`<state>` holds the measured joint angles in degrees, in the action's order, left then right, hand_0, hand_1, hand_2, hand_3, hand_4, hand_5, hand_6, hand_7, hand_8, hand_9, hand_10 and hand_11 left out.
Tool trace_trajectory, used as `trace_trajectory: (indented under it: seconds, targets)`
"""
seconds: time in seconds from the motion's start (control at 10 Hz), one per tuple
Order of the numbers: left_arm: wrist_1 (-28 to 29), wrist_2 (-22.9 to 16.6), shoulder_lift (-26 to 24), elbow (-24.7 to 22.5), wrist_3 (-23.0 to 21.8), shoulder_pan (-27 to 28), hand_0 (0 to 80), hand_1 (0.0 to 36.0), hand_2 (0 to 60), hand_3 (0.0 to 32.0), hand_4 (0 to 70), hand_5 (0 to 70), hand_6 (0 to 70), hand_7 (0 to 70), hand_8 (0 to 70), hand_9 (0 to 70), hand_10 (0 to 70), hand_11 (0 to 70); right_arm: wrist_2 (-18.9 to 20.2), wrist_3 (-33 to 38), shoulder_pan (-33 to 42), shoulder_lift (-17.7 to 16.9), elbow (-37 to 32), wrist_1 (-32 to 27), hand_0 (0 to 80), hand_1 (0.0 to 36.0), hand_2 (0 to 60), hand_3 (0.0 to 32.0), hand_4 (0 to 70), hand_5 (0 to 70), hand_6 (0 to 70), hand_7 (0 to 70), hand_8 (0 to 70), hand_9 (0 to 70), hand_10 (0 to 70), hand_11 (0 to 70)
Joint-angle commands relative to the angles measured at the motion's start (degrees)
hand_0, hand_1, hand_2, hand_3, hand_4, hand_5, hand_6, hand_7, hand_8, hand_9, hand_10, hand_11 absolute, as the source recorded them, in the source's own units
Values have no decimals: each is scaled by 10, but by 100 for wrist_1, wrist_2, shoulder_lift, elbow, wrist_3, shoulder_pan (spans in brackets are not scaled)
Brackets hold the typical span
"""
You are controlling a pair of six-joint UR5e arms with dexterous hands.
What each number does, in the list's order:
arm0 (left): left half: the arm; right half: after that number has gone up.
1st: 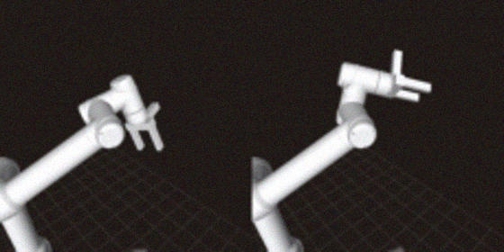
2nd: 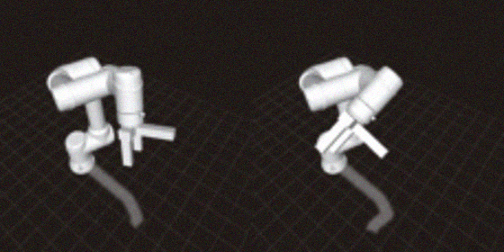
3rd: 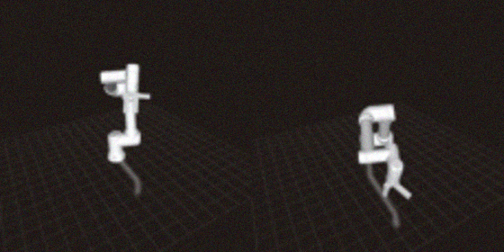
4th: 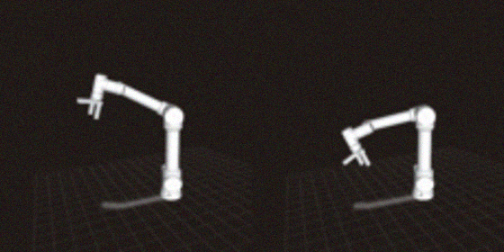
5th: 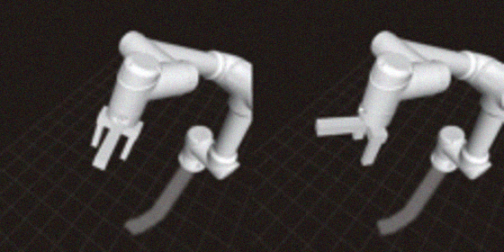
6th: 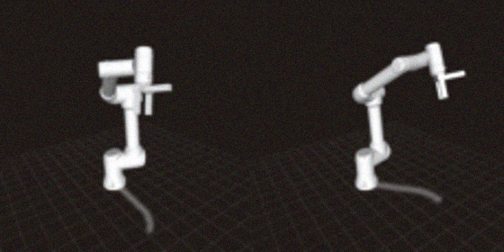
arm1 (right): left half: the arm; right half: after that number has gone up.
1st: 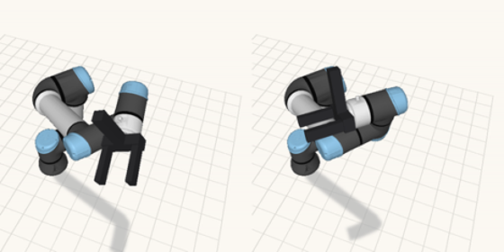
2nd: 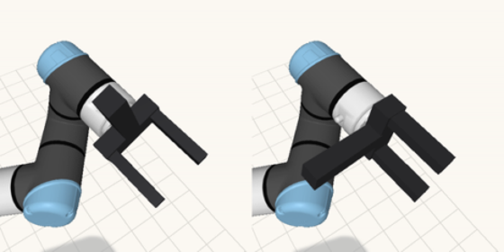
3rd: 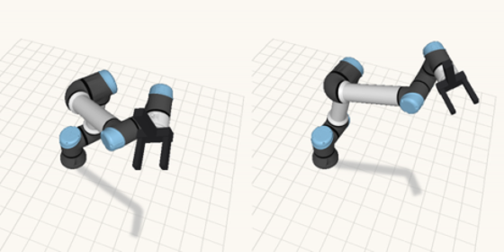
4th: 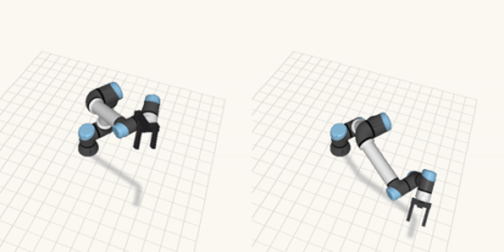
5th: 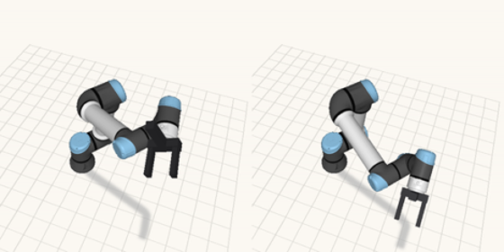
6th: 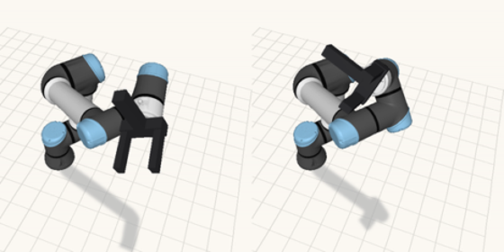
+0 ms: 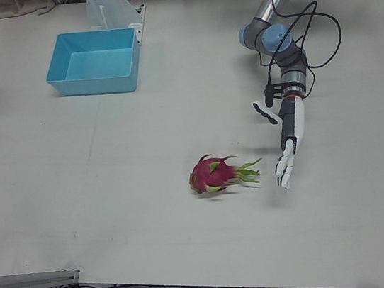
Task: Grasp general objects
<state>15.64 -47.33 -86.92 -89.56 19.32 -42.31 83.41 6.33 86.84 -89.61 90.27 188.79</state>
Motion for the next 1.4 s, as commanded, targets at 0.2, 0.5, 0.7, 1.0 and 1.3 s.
trace_trajectory:
  seconds: [0.2, 0.5, 0.7, 1.0, 1.3]
  targets:
    - [0, 5, 0, -9, -7, 3, 408, 0, 0, 212, 0, 74, 26, 137, 56, 13, 24, 37, 0, 0, 0, 5, 0, 0, 0, 0, 0, 0, 0, 0, 0, 0, 0, 0, 0, 0]
    - [0, 5, 0, -9, -7, -6, 409, 0, 0, 214, 0, 80, 27, 137, 55, 13, 25, 38, -8, 0, 0, -4, 0, 0, 0, 0, 0, 0, 0, 0, 0, 0, 0, 0, 0, 0]
    - [0, 5, 0, -9, -7, -14, 409, 0, 0, 220, 0, 77, 23, 134, 54, 12, 18, 29, 0, 0, 0, -4, 0, 0, 0, 0, 0, 0, 0, 0, 0, 0, 0, 0, 0, 0]
    - [0, 5, 0, -9, -7, -15, 409, 0, 0, 226, 0, 77, 20, 134, 54, 12, 17, 27, 0, 0, 0, -4, 0, 0, 0, 0, 0, 0, 0, 0, 0, 0, 0, 0, 0, 0]
    - [9, 5, 0, -9, -7, -15, 411, 0, 0, 228, 0, 77, 21, 134, 54, 12, 16, 26, 0, 0, 0, -4, 0, 0, 0, 0, 0, 0, 0, 0, 0, 0, 0, 0, 0, 0]
